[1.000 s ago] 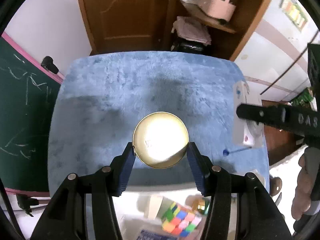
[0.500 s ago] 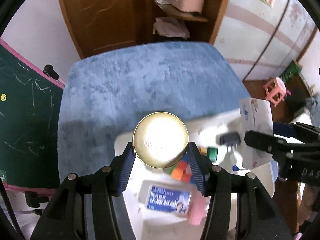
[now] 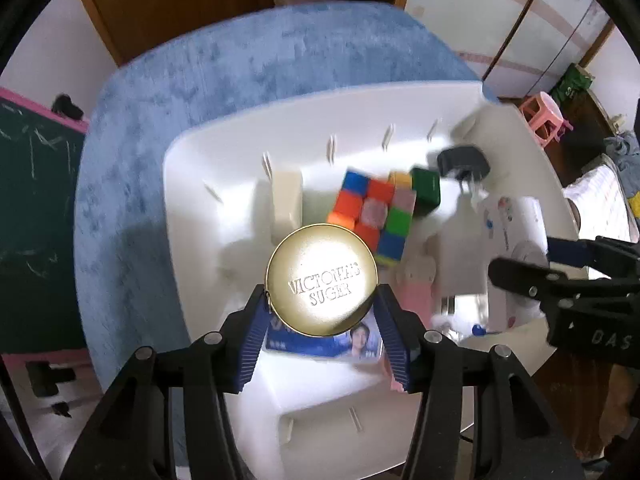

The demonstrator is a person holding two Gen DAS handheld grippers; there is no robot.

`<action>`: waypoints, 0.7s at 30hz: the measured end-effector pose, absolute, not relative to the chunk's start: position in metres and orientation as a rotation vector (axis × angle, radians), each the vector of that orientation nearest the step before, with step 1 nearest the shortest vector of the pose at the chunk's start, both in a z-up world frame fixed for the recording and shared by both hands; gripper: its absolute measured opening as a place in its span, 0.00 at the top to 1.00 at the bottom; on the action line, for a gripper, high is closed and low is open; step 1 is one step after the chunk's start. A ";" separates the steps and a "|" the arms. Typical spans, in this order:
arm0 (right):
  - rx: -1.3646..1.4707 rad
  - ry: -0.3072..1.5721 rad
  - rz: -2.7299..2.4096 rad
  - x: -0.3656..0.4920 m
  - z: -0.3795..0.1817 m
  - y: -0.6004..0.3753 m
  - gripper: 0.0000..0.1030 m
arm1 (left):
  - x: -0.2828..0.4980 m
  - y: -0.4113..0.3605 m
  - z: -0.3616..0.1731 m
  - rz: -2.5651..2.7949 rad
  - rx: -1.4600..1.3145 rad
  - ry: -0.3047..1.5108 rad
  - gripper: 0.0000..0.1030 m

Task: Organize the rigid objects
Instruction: 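Carry the gold compact with the left tool while the right tool carries the white device to the tray, then release the gold compact with the left tool while the right tool releases the white device in the tray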

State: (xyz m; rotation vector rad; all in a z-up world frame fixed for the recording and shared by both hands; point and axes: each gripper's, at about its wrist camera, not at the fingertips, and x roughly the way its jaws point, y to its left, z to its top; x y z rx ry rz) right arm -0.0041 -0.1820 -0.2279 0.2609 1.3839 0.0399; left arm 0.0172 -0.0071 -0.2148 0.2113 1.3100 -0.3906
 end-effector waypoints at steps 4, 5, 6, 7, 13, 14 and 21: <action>0.261 1.379 0.024 -0.008 -0.232 -0.181 0.39 | 0.012 -0.006 -0.220 -0.390 0.220 1.325 0.44; 0.259 1.381 0.023 -0.009 -0.232 -0.180 0.39 | 0.011 -0.005 -0.219 -0.390 0.217 1.326 0.44; 0.261 1.386 0.025 -0.010 -0.233 -0.179 0.38 | 0.010 -0.005 -0.218 -0.391 0.211 1.327 0.44; 0.265 1.383 0.026 -0.011 -0.233 -0.178 0.38 | 0.010 -0.004 -0.218 -0.391 0.207 1.329 0.44; 0.240 1.291 0.023 -0.018 -0.213 -0.171 0.36 | 0.005 -0.003 -0.206 -0.357 0.234 1.290 0.34; 0.241 1.278 0.022 -0.019 -0.209 -0.171 0.35 | 0.004 -0.002 -0.203 -0.360 0.235 1.282 0.34; 0.237 1.213 0.007 -0.032 -0.186 -0.171 0.34 | -0.005 0.001 -0.175 -0.314 0.251 1.207 0.33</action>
